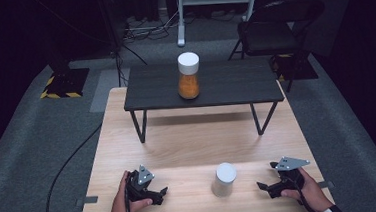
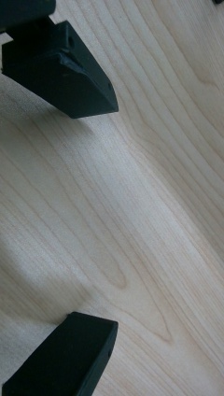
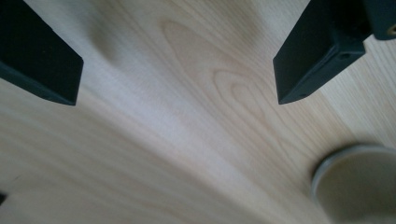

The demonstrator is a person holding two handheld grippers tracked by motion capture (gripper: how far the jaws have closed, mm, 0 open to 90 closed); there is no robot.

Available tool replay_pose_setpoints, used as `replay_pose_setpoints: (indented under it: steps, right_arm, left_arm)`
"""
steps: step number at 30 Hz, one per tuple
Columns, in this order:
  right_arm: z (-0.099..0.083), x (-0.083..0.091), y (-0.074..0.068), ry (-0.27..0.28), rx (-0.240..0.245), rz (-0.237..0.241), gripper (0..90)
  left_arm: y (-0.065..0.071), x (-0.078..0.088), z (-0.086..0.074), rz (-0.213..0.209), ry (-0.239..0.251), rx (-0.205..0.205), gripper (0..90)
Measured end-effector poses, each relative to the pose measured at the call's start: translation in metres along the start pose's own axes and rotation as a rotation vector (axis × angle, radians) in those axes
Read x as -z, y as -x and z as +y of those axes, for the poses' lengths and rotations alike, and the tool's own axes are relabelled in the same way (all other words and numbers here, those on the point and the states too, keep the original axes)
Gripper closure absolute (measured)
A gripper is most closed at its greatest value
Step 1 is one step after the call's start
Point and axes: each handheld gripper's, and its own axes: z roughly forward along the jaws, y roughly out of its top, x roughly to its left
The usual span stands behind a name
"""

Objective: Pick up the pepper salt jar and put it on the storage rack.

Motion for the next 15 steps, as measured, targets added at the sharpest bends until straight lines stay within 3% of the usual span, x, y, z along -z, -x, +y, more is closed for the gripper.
replay_pose_setpoints:
  steps: [3,8,15]
  right_arm:
    - [-0.002,0.012,-0.003,0.072,-0.019,0.011,1.2]
    - [-0.001,0.022,-0.019,0.158,0.009,0.022,1.6]
    - [0.008,0.022,-0.037,0.200,0.071,0.055,1.7]
  left_arm:
    - [0.000,0.000,0.000,0.000,0.000,0.000,0.3]
    - [0.000,0.000,0.000,0.000,0.000,0.000,0.3]
    - [0.000,0.000,0.000,0.000,0.000,0.000,0.3]
